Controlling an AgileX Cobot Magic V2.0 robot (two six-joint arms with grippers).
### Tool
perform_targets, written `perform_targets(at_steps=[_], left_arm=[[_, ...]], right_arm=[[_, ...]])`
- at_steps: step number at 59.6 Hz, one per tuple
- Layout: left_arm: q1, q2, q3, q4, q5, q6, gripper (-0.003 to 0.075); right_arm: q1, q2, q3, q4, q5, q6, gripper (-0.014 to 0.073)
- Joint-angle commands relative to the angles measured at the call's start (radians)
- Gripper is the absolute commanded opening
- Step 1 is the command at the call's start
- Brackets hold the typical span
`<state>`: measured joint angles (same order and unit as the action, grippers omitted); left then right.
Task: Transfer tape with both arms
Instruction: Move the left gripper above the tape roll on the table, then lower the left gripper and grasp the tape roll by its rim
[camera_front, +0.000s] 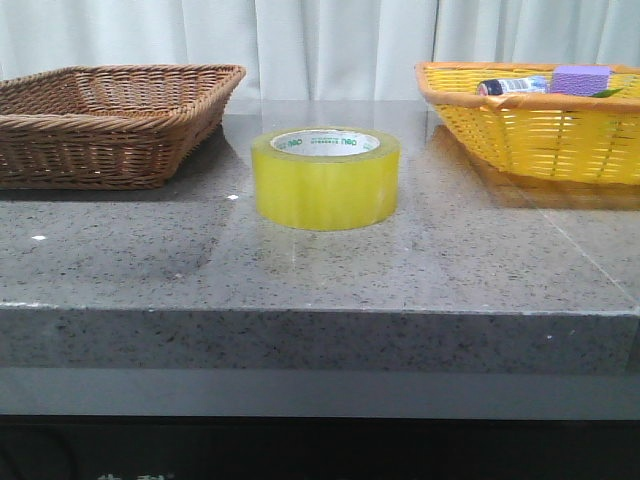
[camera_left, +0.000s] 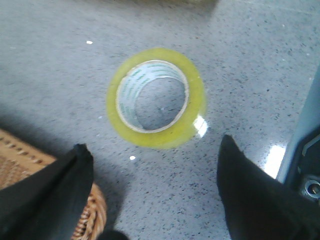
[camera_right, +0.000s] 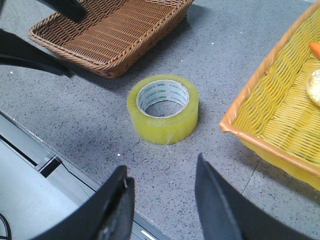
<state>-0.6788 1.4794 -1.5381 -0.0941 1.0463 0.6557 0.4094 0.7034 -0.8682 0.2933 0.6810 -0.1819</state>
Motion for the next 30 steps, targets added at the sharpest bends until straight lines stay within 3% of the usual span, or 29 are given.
perform_targets(at_steps=[1,15,30], left_arm=[[-0.009,0.046,-0.106,-0.037,0.046,0.027,0.0511],[-0.009,0.229,-0.262,-0.134,0.131,0.125,0.0511],[-0.009,0.345,-0.305,-0.179,0.137,0.149,0.0512]], right_arm=[[-0.003,0.000,-0.024,0.018,-0.060,-0.005,0.0329],[-0.003,0.000,-0.024,0.018,-0.060,-0.005,0.0329],[-0.003,0.000,-0.024,0.018,-0.060,-0.005,0.0329]])
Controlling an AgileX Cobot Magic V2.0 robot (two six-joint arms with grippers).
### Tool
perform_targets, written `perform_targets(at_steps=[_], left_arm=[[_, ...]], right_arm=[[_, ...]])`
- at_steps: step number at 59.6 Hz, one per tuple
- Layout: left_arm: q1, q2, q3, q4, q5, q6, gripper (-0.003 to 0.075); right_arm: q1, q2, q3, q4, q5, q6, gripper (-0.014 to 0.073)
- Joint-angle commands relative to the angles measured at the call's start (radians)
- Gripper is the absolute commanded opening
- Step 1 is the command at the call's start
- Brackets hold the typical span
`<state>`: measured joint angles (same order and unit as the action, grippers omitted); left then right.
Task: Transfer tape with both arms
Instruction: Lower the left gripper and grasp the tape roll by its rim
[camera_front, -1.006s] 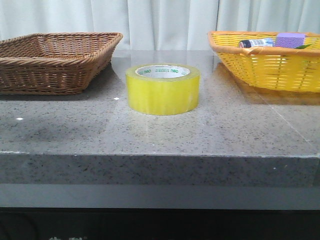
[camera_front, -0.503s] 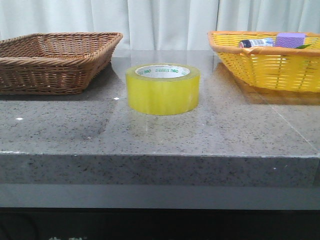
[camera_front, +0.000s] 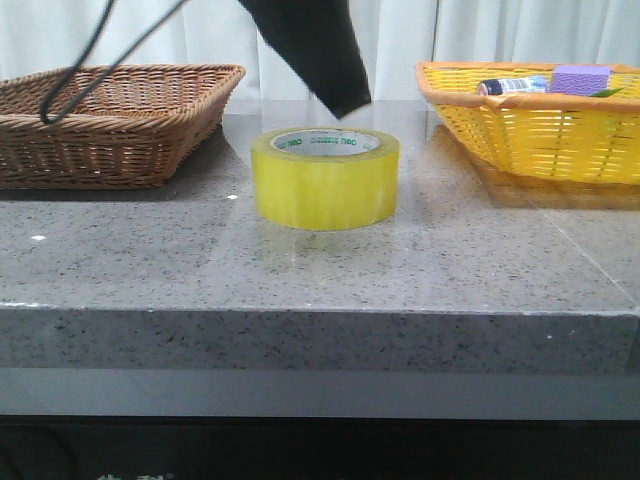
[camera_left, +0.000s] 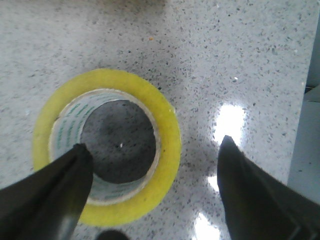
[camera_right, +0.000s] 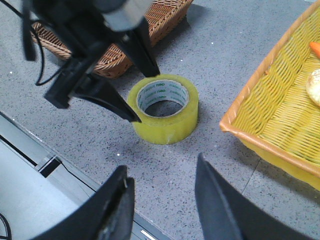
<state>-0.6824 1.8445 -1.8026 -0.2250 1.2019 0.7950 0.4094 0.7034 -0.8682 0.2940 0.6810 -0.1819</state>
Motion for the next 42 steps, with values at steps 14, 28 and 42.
perform_targets(at_steps=[14,28,42], left_arm=[[-0.006,0.058,-0.045,-0.069,-0.016,0.010,0.0511],[-0.006,0.112,-0.045,-0.071,-0.018,0.010,0.0511],[-0.006,0.128,-0.045,-0.071,0.001,0.010,0.0358]], right_arm=[[-0.003,0.000,-0.024,0.017,-0.060,-0.005,0.0329],[-0.003,0.000,-0.024,0.017,-0.060,-0.005,0.0329],[-0.003,0.000,-0.024,0.017,-0.060,-0.005,0.0329]])
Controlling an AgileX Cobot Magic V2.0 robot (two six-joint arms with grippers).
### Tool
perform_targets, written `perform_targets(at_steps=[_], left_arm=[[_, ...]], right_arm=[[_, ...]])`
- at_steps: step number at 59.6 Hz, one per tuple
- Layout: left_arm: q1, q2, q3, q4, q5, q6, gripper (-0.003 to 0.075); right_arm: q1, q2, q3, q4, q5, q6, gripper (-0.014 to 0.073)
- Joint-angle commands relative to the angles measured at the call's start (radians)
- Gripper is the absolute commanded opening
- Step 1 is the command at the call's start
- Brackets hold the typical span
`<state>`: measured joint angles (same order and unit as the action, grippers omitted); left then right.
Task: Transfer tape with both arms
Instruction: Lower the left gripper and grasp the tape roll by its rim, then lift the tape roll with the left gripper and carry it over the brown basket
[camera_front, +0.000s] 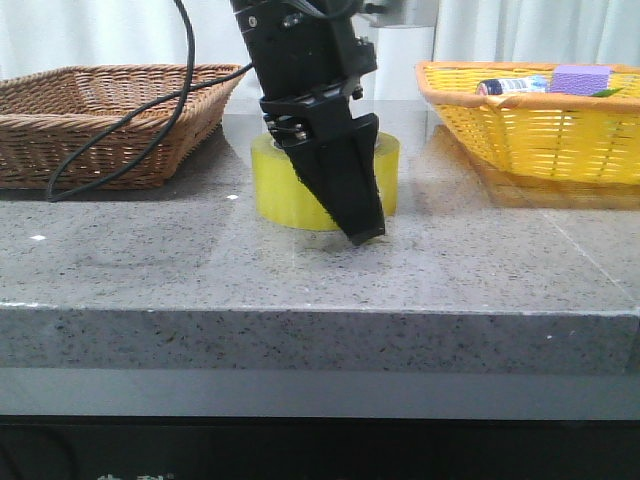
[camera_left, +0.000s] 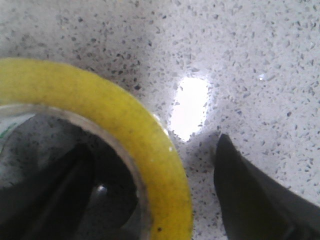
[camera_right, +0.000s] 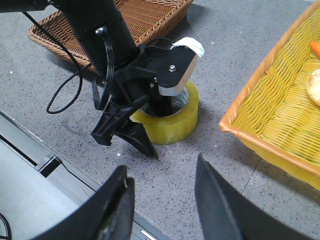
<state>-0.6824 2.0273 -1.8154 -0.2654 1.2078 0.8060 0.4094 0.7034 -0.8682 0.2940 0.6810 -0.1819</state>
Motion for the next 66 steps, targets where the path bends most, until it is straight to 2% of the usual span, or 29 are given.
perform_targets(at_steps=[1,6,12,29,43,54,66], left_arm=[[-0.006,-0.055,-0.033,-0.030,-0.005,-0.003,0.0337],[-0.006,-0.055,-0.037,-0.030,-0.005,-0.007,0.0221],[-0.006,-0.055,-0.057,-0.030,0.001,-0.017,0.0161],[-0.004,-0.057,-0.217,0.007,0.076,-0.130,0.0159],[0.005,-0.059,-0.386,0.169,0.076,-0.359,0.0159],[0.064,-0.059,-0.472,0.240,0.076,-0.544,0.0158],[0.183,-0.059,-0.481,0.240,0.076,-0.642,0.0158]], right_arm=[[-0.003,0.000,-0.024,0.017,-0.060,-0.005,0.0329],[-0.003,0.000,-0.024,0.017,-0.060,-0.005,0.0329],[-0.003,0.000,-0.024,0.017,-0.060,-0.005,0.0329],[-0.003,0.000,-0.024,0.017,-0.060,-0.005,0.0329],[-0.003,0.000,-0.024,0.017,-0.060,-0.005,0.0329],[-0.003,0.000,-0.024,0.017,-0.060,-0.005,0.0329],[-0.003,0.000,-0.024,0.017,-0.060,-0.005,0.0329]])
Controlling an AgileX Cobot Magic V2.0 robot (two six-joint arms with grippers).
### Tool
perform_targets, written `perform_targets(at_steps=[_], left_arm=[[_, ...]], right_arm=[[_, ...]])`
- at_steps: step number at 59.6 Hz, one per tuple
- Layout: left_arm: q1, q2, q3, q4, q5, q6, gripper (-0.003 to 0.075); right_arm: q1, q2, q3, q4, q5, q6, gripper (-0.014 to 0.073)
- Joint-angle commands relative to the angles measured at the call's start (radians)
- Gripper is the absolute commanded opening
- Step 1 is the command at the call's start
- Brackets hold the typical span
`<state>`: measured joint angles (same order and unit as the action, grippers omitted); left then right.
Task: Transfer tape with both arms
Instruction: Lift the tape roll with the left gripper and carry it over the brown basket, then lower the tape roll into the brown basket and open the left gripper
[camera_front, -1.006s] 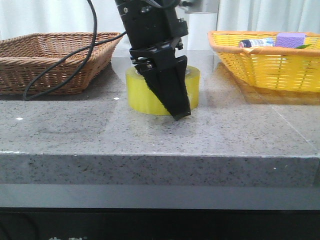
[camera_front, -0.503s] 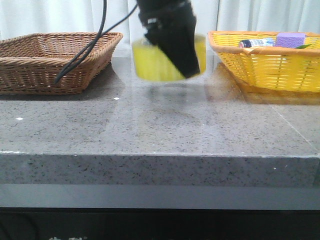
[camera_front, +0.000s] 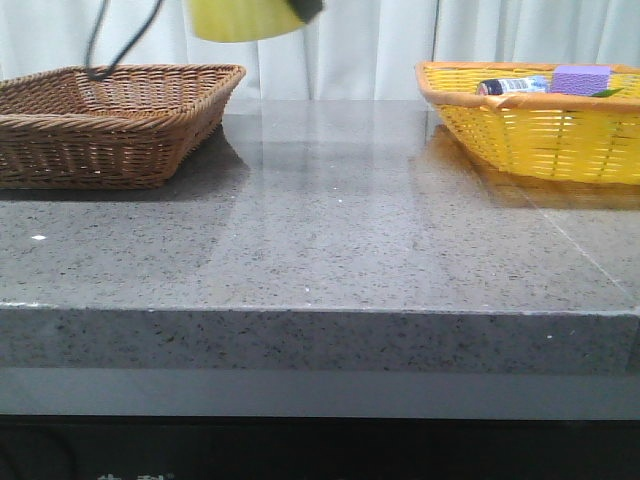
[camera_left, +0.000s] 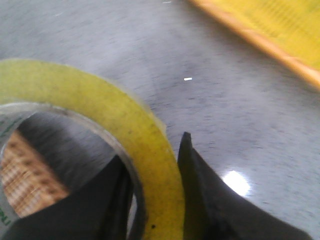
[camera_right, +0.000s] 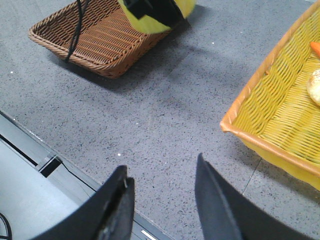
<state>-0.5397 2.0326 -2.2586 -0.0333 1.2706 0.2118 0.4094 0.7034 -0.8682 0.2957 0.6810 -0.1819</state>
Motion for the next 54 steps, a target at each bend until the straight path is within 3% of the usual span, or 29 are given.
perform_targets(at_steps=[1,25,54], left_arm=[[0.054,-0.062,-0.038,0.008,0.013,-0.054,0.0158],[0.243,-0.059,-0.024,0.008,0.009,-0.092,0.0158],[0.264,-0.057,0.138,0.033,-0.083,-0.092,0.0159]], right_arm=[[-0.003,0.000,-0.024,0.015,-0.060,-0.005,0.0329],[-0.003,0.000,-0.024,0.015,-0.060,-0.005,0.0329],[-0.003,0.000,-0.024,0.015,-0.060,-0.005,0.0329]])
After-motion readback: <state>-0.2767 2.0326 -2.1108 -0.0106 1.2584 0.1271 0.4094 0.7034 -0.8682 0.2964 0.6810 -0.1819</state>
